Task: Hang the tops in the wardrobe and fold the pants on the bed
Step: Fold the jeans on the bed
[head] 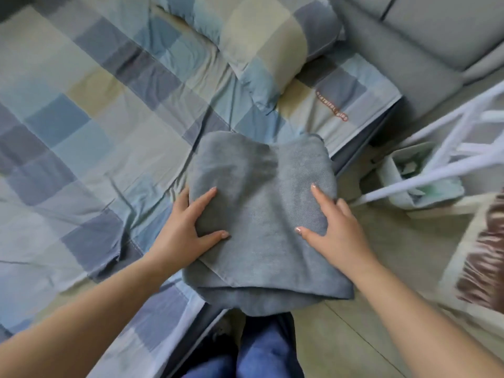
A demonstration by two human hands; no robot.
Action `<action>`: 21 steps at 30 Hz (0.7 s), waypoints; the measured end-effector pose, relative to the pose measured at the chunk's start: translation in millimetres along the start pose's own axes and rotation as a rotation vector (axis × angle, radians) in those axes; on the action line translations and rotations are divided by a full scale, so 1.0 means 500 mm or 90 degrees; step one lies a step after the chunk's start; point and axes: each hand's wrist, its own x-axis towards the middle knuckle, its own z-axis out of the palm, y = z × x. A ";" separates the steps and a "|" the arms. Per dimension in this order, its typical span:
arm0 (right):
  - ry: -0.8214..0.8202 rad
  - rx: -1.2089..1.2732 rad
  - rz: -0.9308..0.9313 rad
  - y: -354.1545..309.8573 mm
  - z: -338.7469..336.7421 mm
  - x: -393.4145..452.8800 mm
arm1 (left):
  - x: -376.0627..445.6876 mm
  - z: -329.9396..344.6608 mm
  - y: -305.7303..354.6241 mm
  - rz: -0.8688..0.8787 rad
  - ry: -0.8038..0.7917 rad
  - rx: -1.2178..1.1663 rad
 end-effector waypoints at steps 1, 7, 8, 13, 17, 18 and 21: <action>0.032 0.012 0.010 -0.013 -0.024 -0.051 | -0.019 -0.018 0.034 0.023 -0.008 0.008; 0.190 0.055 0.100 -0.068 -0.163 -0.383 | -0.170 -0.082 0.256 0.178 -0.075 0.045; 0.215 0.062 0.116 -0.074 -0.178 -0.428 | -0.186 -0.089 0.290 0.196 -0.092 0.045; 0.350 0.138 0.221 -0.072 -0.244 -0.700 | -0.289 -0.068 0.478 0.338 -0.181 0.079; 0.449 0.135 0.316 -0.042 -0.266 -0.913 | -0.389 0.027 0.595 0.445 -0.266 0.075; 0.470 0.143 0.341 -0.034 -0.267 -0.968 | -0.418 0.057 0.622 0.472 -0.292 0.073; 0.536 0.173 0.412 -0.004 -0.272 -1.158 | -0.530 0.158 0.711 0.537 -0.377 0.039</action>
